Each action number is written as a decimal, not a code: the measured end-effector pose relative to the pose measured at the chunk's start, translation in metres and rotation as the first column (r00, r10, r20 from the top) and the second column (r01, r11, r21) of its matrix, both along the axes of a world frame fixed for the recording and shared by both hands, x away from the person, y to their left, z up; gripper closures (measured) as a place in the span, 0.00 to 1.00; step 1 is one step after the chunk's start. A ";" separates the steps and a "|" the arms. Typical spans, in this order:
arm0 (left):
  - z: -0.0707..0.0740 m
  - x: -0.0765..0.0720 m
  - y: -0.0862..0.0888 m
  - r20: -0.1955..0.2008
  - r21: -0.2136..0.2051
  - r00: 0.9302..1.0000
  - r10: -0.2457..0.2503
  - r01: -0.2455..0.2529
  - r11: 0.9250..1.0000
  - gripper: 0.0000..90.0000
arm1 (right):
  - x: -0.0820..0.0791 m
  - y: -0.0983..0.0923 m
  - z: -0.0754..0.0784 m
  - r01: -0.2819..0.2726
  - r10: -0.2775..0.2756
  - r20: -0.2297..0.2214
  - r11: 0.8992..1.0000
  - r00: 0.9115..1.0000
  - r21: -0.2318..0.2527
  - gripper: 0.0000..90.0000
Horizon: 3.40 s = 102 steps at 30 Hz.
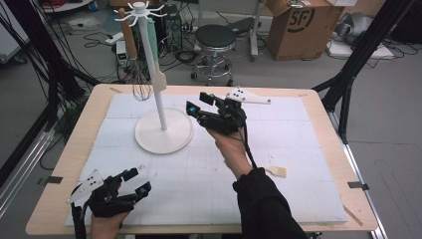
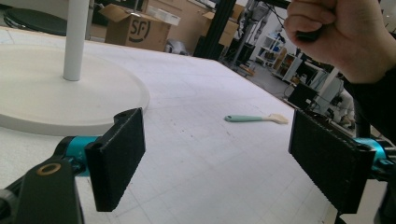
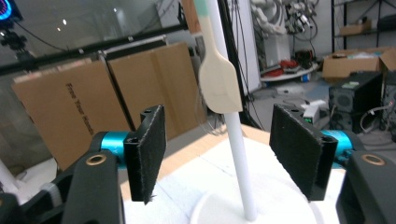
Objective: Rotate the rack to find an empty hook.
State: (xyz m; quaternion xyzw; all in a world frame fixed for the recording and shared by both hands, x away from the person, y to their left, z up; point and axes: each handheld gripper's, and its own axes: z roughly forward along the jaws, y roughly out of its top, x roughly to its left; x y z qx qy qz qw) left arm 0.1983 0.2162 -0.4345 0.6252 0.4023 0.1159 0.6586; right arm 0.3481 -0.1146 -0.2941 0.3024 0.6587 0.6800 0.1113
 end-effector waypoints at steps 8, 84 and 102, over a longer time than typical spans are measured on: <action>-0.001 0.001 -0.001 -0.001 -0.001 1.000 0.001 -0.001 1.000 0.21 | 0.002 0.006 0.013 -0.011 0.010 0.037 0.999 0.999 0.033 0.55; -0.001 0.006 0.008 0.011 -0.048 1.000 -0.020 0.020 0.999 0.21 | 0.065 0.093 0.109 -0.062 0.025 0.125 0.952 0.992 0.301 1.00; 0.001 -0.001 0.015 0.019 -0.049 1.000 0.012 -0.011 0.999 0.22 | 0.051 0.114 0.103 -0.092 0.056 0.148 0.964 0.987 0.251 1.00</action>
